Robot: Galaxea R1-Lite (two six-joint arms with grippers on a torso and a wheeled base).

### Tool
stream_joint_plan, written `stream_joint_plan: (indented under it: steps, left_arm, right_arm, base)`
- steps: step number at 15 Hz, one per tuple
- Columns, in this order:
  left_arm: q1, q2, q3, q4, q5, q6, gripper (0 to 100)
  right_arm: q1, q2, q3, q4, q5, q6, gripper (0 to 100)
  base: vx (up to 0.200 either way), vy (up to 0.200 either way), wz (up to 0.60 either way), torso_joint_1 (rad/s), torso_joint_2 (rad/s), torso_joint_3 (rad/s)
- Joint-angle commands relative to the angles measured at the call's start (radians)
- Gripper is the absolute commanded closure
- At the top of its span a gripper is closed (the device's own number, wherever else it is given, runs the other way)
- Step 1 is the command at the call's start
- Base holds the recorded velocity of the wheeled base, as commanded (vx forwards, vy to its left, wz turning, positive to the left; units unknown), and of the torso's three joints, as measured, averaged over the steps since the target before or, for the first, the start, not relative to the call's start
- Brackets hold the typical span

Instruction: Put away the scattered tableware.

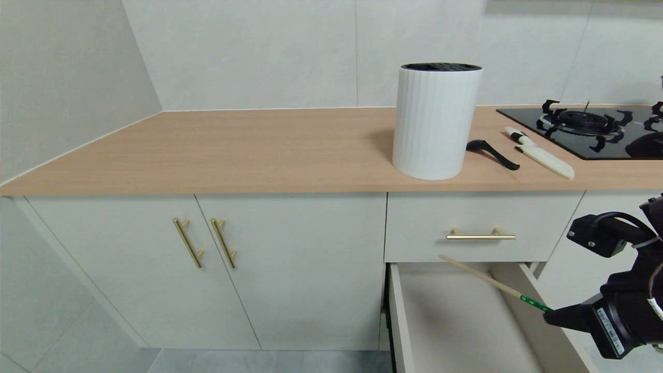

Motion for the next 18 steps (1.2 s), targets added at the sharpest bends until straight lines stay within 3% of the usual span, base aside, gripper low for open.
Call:
stream_joint_plan:
  steps: [1,8,13,18]
  left_arm:
    - [0.000,0.000,0.000,0.000,0.000,0.000,0]
    - [0.000,0.000,0.000,0.000,0.000,0.000,0]
    - [0.000,0.000,0.000,0.000,0.000,0.000,0]
    - [0.000,0.000,0.000,0.000,0.000,0.000,0]
  right_arm:
    - [0.001,0.010,0.002,-0.001,0.000,0.000,100]
    - [0.001,0.036,0.002,-0.001,0.000,0.000,100]
    - [0.001,0.087,0.004,-0.038,-0.020,0.006,100]
    - [0.021,0.314,0.009,-0.128,-0.060,0.043,100]
  base:
    - [0.000,0.000,0.00,-0.163,0.47,0.300]
    - [0.000,0.000,0.00,-0.117,0.43,0.304]
    - [0.000,0.000,0.00,-0.019,0.06,0.042]
    - [0.000,0.000,0.00,0.000,0.00,0.000]
